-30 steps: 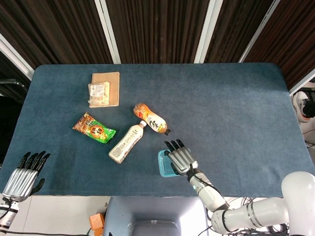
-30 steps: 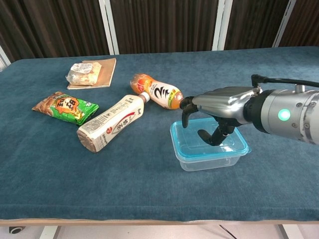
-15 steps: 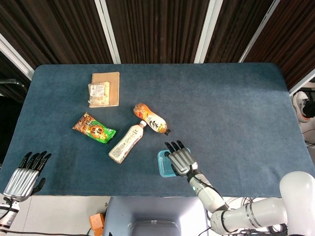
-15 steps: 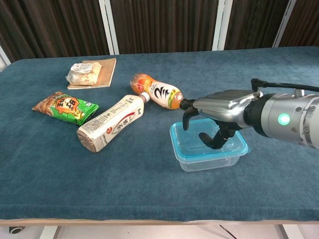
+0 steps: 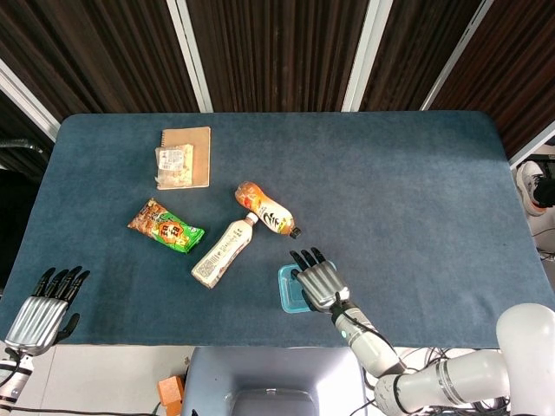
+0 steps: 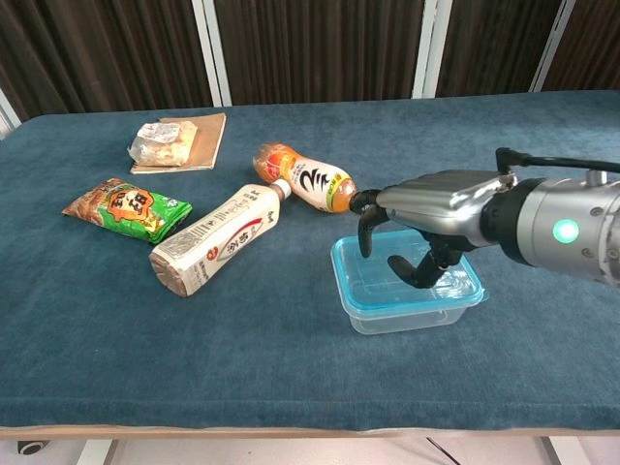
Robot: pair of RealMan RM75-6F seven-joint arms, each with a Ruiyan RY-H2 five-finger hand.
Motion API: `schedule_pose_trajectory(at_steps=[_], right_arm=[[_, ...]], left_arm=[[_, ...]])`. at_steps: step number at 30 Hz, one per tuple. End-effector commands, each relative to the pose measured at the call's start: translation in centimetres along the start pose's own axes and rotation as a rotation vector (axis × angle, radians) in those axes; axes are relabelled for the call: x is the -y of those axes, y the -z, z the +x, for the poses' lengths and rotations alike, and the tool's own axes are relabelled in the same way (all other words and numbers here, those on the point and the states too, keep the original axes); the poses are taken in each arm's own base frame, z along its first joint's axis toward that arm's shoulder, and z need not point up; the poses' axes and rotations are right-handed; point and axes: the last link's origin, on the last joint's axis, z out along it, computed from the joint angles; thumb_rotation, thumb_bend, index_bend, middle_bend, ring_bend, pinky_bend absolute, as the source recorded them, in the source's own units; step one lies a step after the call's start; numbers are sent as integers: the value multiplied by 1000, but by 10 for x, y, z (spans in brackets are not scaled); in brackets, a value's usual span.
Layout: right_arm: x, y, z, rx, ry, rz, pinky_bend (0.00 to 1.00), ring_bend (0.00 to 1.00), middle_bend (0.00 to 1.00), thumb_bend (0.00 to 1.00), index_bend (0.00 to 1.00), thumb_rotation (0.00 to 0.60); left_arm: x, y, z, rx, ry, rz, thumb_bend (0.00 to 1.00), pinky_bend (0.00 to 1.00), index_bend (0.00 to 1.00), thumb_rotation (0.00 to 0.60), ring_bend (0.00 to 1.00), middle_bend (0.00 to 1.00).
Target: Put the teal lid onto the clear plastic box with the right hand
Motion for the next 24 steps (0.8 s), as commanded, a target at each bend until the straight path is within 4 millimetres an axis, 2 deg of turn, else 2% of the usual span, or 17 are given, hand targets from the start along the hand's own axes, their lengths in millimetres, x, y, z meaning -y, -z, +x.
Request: schedule_pose_trajectory(at_steps=[1, 7, 13, 24], right_arm=[[-6, 17, 2, -32, 19, 22, 0, 0, 0, 582, 341, 600], [-13, 33, -7, -18, 32, 52, 0, 0, 0, 582, 333, 600], [-15, 34, -16, 8, 36, 69, 0, 0, 0, 582, 331, 600], [-9, 40, -16, -4, 32, 116, 0, 0, 0, 582, 331, 600]], left_arm=[[0, 0, 0, 0, 2, 1, 431, 38, 0, 600, 71, 59], [-2, 0, -1, 2, -3, -7, 431, 38, 0, 600, 72, 59], [-5, -1, -1, 3, -8, -12, 430, 38, 0, 600, 71, 59], [-4, -1, 0, 4, -10, -4, 431, 37, 0, 600, 71, 58]])
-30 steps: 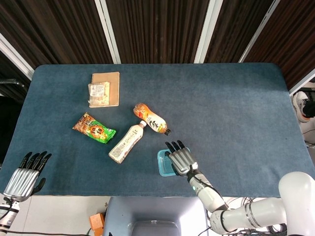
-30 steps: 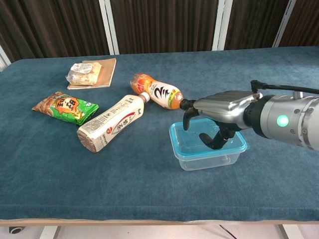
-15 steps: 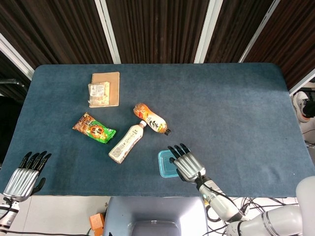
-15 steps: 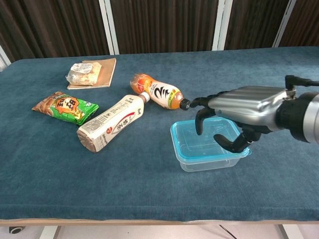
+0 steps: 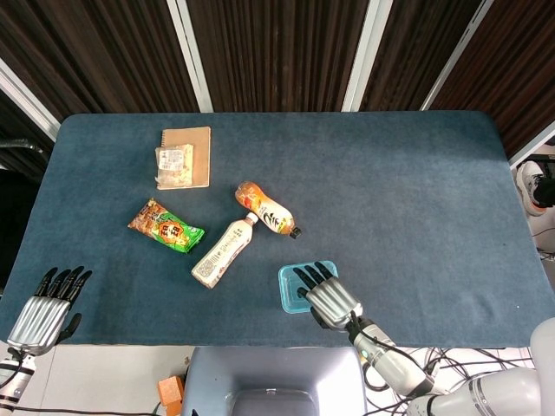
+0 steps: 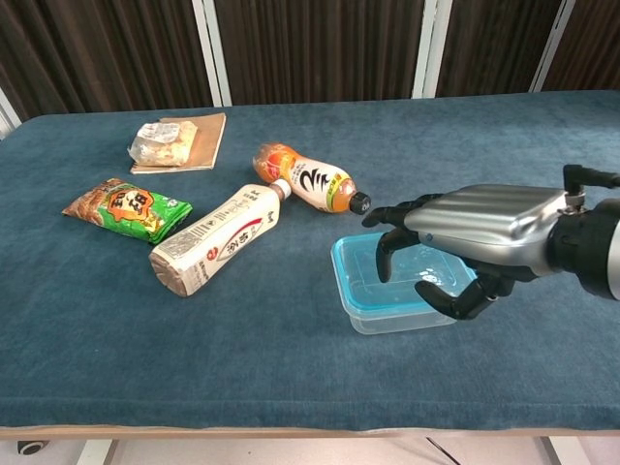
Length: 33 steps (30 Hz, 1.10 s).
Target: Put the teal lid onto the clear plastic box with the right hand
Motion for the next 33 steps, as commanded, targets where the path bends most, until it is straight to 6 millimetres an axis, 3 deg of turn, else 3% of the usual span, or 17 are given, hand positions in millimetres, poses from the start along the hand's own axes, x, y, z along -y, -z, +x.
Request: schedule_pose_trajectory(at_steps=[1, 33], right_arm=[[1, 1, -2, 8, 0, 6, 0, 0, 0, 582, 331, 600], [0, -6, -21, 40, 9, 19, 0, 0, 0, 582, 332, 600]], left_arm=[[0, 0, 0, 1, 0, 0, 431, 38, 0, 600, 72, 59], [0, 2, 2, -1, -5, 0, 430, 38, 0, 600, 71, 59]])
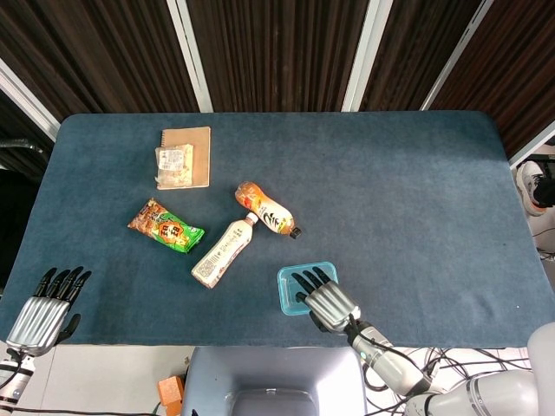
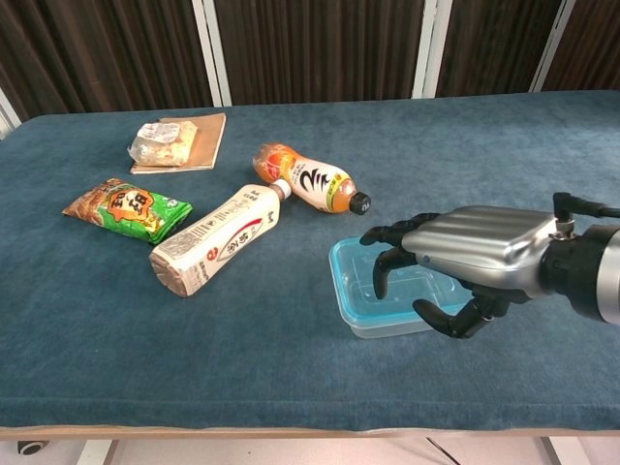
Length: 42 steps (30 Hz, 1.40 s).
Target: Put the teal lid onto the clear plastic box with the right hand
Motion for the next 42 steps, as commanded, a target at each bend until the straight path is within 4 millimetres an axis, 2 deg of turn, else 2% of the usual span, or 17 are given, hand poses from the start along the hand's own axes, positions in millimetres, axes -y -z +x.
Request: schedule_pose_trajectory(at_steps=[1, 15, 21, 24, 26, 28, 30, 32, 37, 40, 42], right_arm=[[0, -1, -1, -1, 3, 0, 0, 0, 0, 582, 333, 600], [0, -6, -7, 0, 3, 5, 0, 0, 0, 582, 337, 600], [-4, 4, 13, -87, -16, 2, 0, 0, 0, 582, 320, 600], [-12, 16, 25, -150, -20, -13, 0, 0, 0, 582, 229, 600], [-23, 30, 30, -191, -9, -38, 0, 0, 0, 573, 132, 600], [-34, 45, 32, -225, -1, -65, 0, 0, 0, 509, 52, 600], [-47, 64, 29, -249, 2, -106, 0, 0, 0, 439, 12, 600], [-65, 91, 22, -269, 2, -170, 0, 0, 0, 394, 0, 600], [-117, 169, -17, -329, -59, -407, 0, 0, 0, 281, 0, 600], [-138, 194, -39, -373, -70, -518, 0, 0, 0, 267, 0, 600], [-144, 200, -48, -397, -93, -552, 0, 0, 0, 267, 0, 600]], left_arm=[[0, 0, 0, 1, 0, 0, 431, 38, 0, 600, 71, 59], [3, 1, 0, 0, -1, 6, 432, 37, 0, 600, 71, 59], [5, 2, 1, -6, 2, 14, 432, 37, 0, 600, 71, 59], [7, 3, 4, -16, 14, 23, 432, 37, 0, 600, 71, 59], [8, 4, 6, -29, 33, 29, 431, 37, 0, 600, 71, 59], [7, 7, 9, -44, 61, 32, 431, 37, 0, 600, 69, 59], [6, 10, 12, -67, 94, 32, 430, 37, 0, 600, 65, 57], [4, 14, 15, -93, 126, 32, 421, 36, 0, 600, 59, 53], [-2, 27, 14, -93, 207, 69, 396, 33, 0, 600, 37, 36], [-7, 24, 9, -101, 257, 65, 393, 32, 0, 600, 38, 35], [-10, 19, 5, -108, 274, 60, 394, 32, 0, 600, 38, 35]])
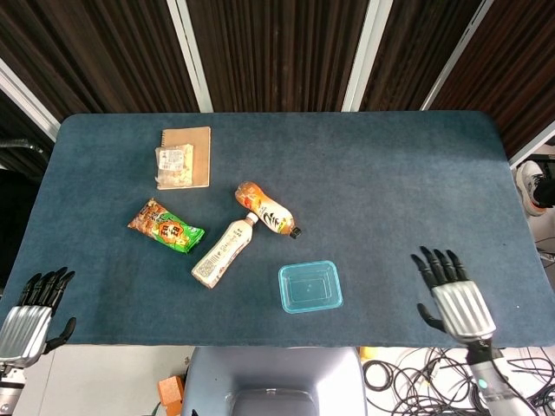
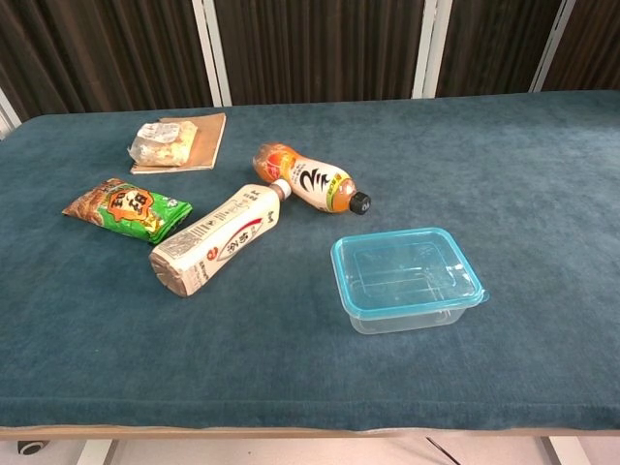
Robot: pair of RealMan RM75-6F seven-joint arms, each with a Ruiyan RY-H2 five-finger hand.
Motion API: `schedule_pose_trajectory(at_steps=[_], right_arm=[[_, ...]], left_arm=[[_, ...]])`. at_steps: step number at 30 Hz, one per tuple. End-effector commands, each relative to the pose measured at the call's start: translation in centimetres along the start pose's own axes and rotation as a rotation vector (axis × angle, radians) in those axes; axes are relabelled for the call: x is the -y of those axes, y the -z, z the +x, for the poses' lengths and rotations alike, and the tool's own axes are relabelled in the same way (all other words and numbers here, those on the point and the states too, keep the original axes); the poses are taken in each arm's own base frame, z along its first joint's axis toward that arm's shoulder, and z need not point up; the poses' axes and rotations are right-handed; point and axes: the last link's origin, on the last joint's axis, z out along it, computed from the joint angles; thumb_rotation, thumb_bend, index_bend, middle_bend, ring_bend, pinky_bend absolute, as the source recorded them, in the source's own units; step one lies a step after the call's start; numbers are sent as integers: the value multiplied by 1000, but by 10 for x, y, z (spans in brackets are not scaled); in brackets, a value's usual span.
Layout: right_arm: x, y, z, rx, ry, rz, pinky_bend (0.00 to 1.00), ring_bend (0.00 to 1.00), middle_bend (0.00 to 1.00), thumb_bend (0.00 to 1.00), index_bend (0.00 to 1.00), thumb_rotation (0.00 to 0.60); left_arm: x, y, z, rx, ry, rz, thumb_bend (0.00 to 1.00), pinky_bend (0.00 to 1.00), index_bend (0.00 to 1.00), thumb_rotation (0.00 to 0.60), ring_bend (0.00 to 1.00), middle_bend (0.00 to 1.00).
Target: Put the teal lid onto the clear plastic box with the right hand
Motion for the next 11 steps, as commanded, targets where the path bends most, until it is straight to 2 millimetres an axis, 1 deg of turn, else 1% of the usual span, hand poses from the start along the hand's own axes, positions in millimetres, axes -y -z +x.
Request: schedule_pose_trajectory(at_steps=[1, 3, 5, 11], right_arm=[[-44, 33, -16, -43, -16, -120, 0, 0, 0, 265, 0, 600], [-50, 30, -20, -51, -64, -130, 0, 0, 0, 263, 0, 600], [-58, 27, -23, -35, -40, -138, 0, 0, 0, 261, 0, 600], [-61, 24, -19, -69, -52, -145, 0, 0, 0, 260, 0, 600]], left_arm=[[-1, -6, -9, -6, 11, 1, 393, 33, 0, 600, 38, 35], [-1, -9, -10, -14, -15, 4, 393, 33, 0, 600, 38, 35], [-1, -10, -10, -27, -23, 15, 393, 33, 0, 600, 38, 35], [-2, -9, -9, -33, -34, 20, 391, 33, 0, 600, 38, 35]])
